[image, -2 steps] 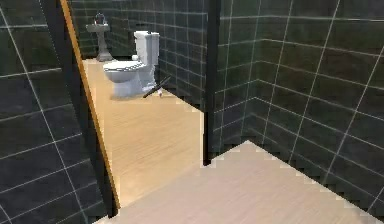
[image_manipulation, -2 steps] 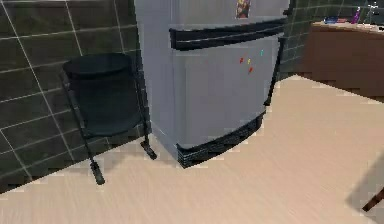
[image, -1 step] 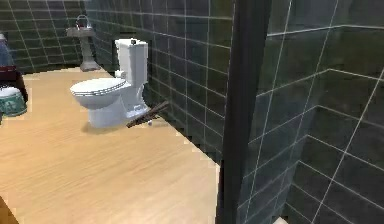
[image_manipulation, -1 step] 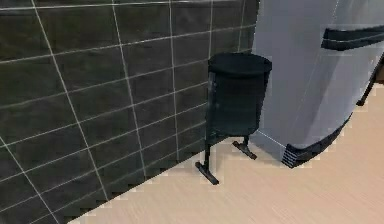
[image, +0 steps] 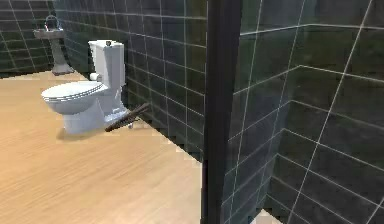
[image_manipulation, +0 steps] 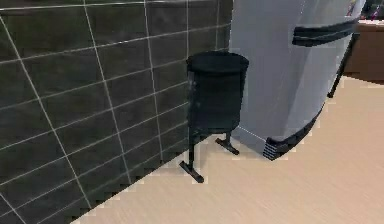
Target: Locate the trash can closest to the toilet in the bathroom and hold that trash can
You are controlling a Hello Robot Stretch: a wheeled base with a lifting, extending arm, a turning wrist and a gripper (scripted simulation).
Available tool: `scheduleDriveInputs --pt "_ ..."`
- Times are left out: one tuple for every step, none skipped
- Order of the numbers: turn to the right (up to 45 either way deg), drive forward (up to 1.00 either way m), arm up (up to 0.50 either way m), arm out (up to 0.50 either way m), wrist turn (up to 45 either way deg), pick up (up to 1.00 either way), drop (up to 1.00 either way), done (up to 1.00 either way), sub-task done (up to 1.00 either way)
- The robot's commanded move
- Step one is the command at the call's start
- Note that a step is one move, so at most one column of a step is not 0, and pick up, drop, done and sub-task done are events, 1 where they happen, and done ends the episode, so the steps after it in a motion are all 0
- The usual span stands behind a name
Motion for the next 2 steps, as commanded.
scheduleDriveInputs --pt "0.0 0.25 0.00 0.00 0.0 0.00 0.00 0.00 0.00" --pt "-42.0 0.00 0.00 0.00 0.0 0.00 0.00 0.00 0.00"
